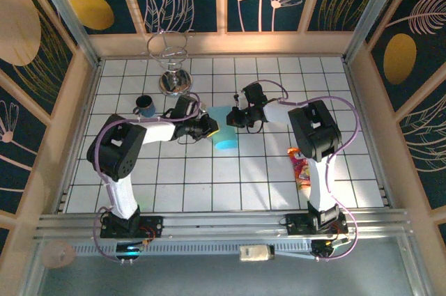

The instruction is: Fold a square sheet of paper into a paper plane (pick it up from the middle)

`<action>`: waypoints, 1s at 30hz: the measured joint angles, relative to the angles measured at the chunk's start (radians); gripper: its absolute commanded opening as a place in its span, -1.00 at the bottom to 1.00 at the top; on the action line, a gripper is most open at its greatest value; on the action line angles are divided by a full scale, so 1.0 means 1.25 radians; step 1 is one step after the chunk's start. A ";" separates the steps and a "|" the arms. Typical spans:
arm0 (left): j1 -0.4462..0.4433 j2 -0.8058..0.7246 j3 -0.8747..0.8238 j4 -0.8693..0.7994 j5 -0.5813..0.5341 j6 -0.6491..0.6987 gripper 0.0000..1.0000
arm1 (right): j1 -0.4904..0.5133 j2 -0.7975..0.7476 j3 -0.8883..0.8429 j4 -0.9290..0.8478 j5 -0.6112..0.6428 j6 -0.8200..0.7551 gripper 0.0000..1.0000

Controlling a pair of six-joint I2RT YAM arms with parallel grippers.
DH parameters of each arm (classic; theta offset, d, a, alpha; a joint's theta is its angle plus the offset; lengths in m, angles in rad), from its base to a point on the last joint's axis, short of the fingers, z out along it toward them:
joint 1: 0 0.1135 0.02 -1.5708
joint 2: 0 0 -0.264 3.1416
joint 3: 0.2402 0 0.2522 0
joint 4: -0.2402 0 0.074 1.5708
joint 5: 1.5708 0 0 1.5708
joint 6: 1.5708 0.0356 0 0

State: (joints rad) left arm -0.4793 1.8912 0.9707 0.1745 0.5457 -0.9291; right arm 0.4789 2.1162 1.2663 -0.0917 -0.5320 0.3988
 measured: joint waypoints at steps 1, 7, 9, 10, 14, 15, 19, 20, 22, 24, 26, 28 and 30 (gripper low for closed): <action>0.000 0.009 0.009 -0.003 -0.001 0.000 -0.78 | 0.000 0.000 0.000 0.000 0.000 0.000 -1.00; 0.000 0.044 0.030 -0.057 -0.012 0.028 -0.78 | 0.000 0.000 0.000 0.000 0.001 0.000 -1.00; 0.000 0.044 0.030 -0.087 -0.027 0.049 -0.77 | 0.000 0.000 0.000 0.000 0.001 0.000 -1.00; 0.000 0.044 0.032 -0.094 -0.031 0.061 -0.78 | 0.000 0.000 0.000 0.000 0.001 0.000 -1.00; -0.001 0.030 0.042 -0.145 -0.067 0.110 -0.79 | 0.000 0.000 0.000 0.000 0.002 0.000 -1.00; -0.001 0.021 0.043 -0.168 -0.089 0.125 -0.80 | 0.000 0.000 0.000 0.000 0.002 0.000 -1.00; 0.001 -0.020 0.043 -0.239 -0.166 0.164 -0.80 | 0.000 0.000 0.000 0.000 0.003 0.000 -1.00; 0.001 -0.028 0.043 -0.243 -0.171 0.168 -0.80 | 0.000 0.000 0.000 0.000 0.003 0.000 -1.00; 0.002 -0.045 0.042 -0.230 -0.162 0.165 -0.80 | 0.000 0.000 -0.001 0.001 0.003 0.000 -1.00; -0.004 -0.057 0.042 -0.202 -0.139 0.152 -0.80 | 0.000 0.000 -0.001 0.002 0.003 0.001 -1.00; -0.014 -0.060 0.042 -0.169 -0.113 0.136 -0.80 | 0.000 0.000 -0.001 0.002 0.003 0.002 -1.00; -0.026 -0.058 0.042 -0.148 -0.090 0.121 -0.80 | 0.000 0.000 -0.002 0.002 0.003 0.003 -1.00; -0.037 -0.049 0.042 -0.132 -0.068 0.111 -0.79 | 0.000 0.000 -0.002 0.002 0.003 0.003 -1.00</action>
State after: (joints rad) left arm -0.5255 1.8294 1.0233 0.0101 0.4606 -0.7906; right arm 0.4789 2.1159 1.2644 -0.0891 -0.5282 0.4023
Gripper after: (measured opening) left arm 0.104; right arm 0.050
